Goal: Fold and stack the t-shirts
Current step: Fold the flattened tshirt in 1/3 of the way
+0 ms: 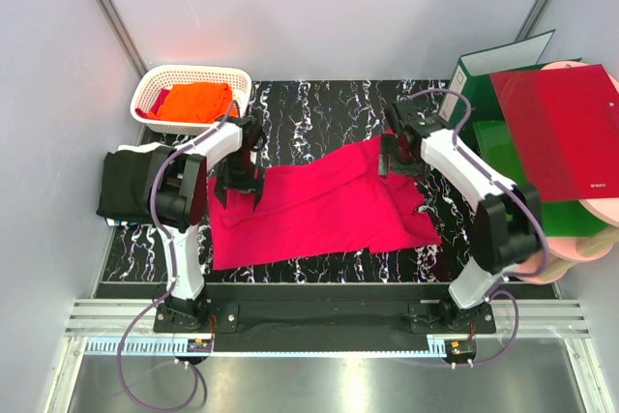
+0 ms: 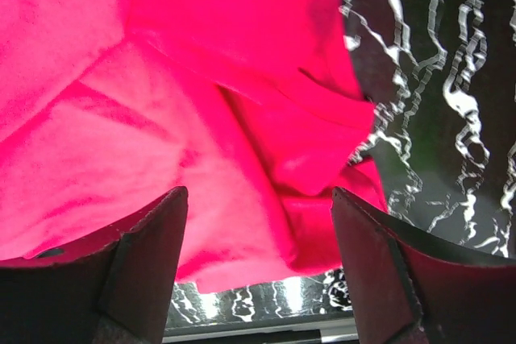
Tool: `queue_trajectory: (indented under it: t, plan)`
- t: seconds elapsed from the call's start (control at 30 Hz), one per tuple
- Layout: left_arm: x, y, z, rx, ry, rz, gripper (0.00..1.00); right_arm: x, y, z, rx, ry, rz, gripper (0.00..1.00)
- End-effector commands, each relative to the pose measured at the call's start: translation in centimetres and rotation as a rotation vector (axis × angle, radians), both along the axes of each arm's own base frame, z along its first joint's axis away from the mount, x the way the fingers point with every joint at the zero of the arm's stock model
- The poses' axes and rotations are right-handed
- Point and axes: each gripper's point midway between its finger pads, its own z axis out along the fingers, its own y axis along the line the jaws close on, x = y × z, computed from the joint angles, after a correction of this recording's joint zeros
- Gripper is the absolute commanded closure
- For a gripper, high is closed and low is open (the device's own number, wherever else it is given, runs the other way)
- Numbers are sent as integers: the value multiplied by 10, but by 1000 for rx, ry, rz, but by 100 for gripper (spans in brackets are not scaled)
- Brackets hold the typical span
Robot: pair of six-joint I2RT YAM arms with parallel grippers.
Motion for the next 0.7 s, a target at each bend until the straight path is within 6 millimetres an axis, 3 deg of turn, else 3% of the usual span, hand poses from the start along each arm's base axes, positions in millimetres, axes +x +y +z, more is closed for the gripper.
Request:
queue_trajectory:
  t: [0.0, 0.13, 0.27, 0.37, 0.53, 0.67]
  plan:
    - [21, 3, 19, 24, -102, -6, 18, -3, -11, -15, -38, -45, -34, 22]
    - [23, 16, 8, 103, -88, -3, 28, -8, -14, -30, -78, -10, -45, 23]
    - [20, 14, -8, 99, -44, 16, 40, -6, -20, -37, -147, -11, -60, 23]
    - [21, 10, -13, 87, -31, 25, 41, -1, -21, -46, -205, -16, -48, 22]
    - [25, 9, -6, 79, -56, 25, 41, 13, -7, -56, -234, -55, -2, 23]
    - [20, 13, -4, 94, -56, 15, 41, 24, -9, -71, -327, -54, -11, 23]
